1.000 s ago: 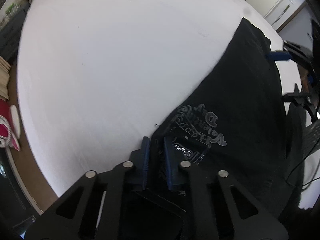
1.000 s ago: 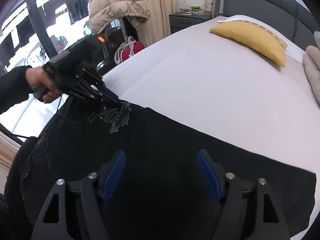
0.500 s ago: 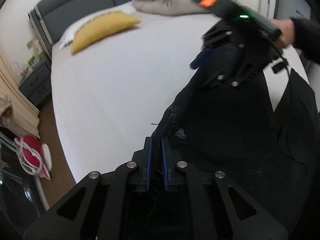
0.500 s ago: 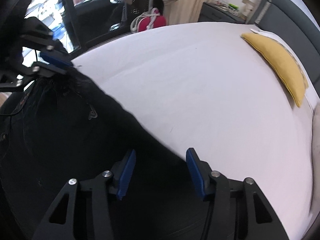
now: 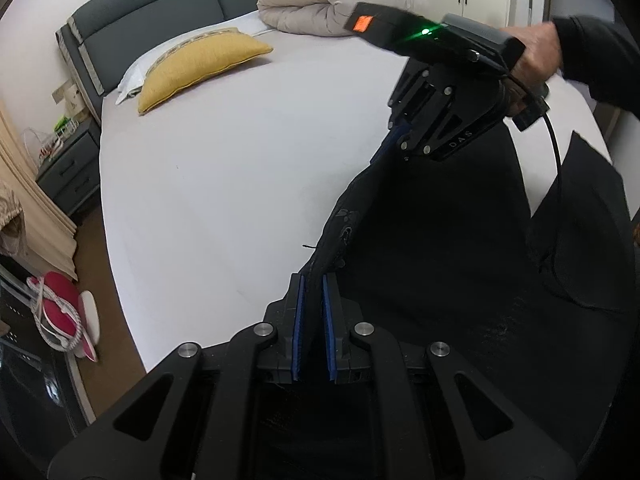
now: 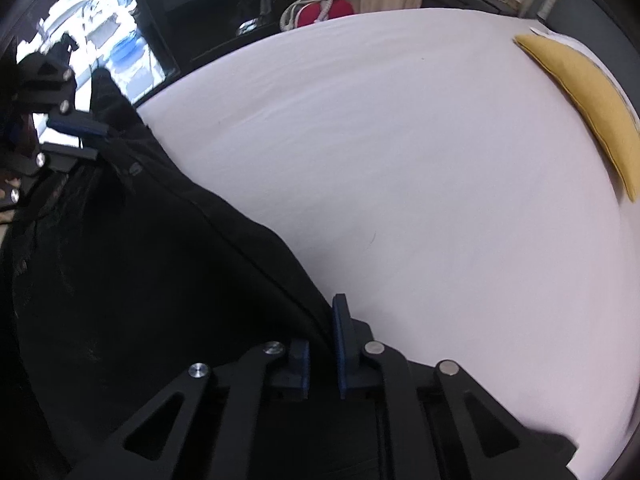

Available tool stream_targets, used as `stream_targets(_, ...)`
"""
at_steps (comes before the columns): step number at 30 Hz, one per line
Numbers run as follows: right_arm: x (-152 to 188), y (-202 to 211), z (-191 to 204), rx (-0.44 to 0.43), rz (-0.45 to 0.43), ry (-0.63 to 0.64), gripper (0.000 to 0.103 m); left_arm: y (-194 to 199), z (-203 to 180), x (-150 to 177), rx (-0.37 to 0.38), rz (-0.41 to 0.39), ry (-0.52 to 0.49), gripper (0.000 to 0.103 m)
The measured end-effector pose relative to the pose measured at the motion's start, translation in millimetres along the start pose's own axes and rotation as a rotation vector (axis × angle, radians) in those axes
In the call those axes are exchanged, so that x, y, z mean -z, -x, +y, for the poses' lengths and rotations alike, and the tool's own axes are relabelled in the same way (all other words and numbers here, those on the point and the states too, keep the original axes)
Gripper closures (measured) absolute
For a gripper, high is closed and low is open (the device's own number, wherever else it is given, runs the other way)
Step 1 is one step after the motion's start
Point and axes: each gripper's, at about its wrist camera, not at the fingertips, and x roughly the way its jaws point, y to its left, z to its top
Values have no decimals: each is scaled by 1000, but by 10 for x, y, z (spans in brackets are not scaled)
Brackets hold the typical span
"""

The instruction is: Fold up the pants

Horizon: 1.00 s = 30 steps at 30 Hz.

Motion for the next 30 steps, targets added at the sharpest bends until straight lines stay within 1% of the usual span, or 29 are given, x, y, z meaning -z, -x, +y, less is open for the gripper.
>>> stream_targets(3, 6, 75, -15, -4, -44, -64, 95, 62, 52, 2, 13, -9, 45, 95)
stream_targets(6, 68, 176, 18, -24, -110, -139, 97, 98, 123, -14, 24, -18, 85, 95)
stream_targets(9, 119, 214, 211, -60, -180, -182, 98, 192, 101, 36, 34, -24, 114, 95)
stream_targets(12, 143, 265, 403, -84, -225, -218, 98, 275, 15, 92, 44, -24, 121, 95)
stream_targets(14, 167, 262, 530, -83, -235, -216, 98, 333, -73, 180, 52, -18, 122, 95)
stream_targets(15, 287, 254, 606, -88, -238, -219, 98, 355, -116, 217, 56, -15, 122, 95)
stream_targets(17, 369, 244, 750, -90, -235, -216, 98, 419, -204, 322, 75, -8, 125, 95)
stream_targets(18, 488, 234, 878, -83, -230, -208, 98, 462, -251, 377, 82, -3, 126, 95)
stream_targets(22, 658, 295, 1163, -54, -207, -184, 98, 616, -464, 558, 97, 15, 115, 95)
stream_targets(24, 736, 355, 1316, -41, -202, -174, 98, 714, -627, 640, 102, 22, 86, 95)
stream_targets(27, 865, 401, 1547, 11, -180, -136, 98, 810, -870, 743, 91, 39, 40, 95)
stream_targets(30, 975, 410, 1685, 44, -170, -121, 98, 916, -1089, 861, 97, 54, 7, 95)
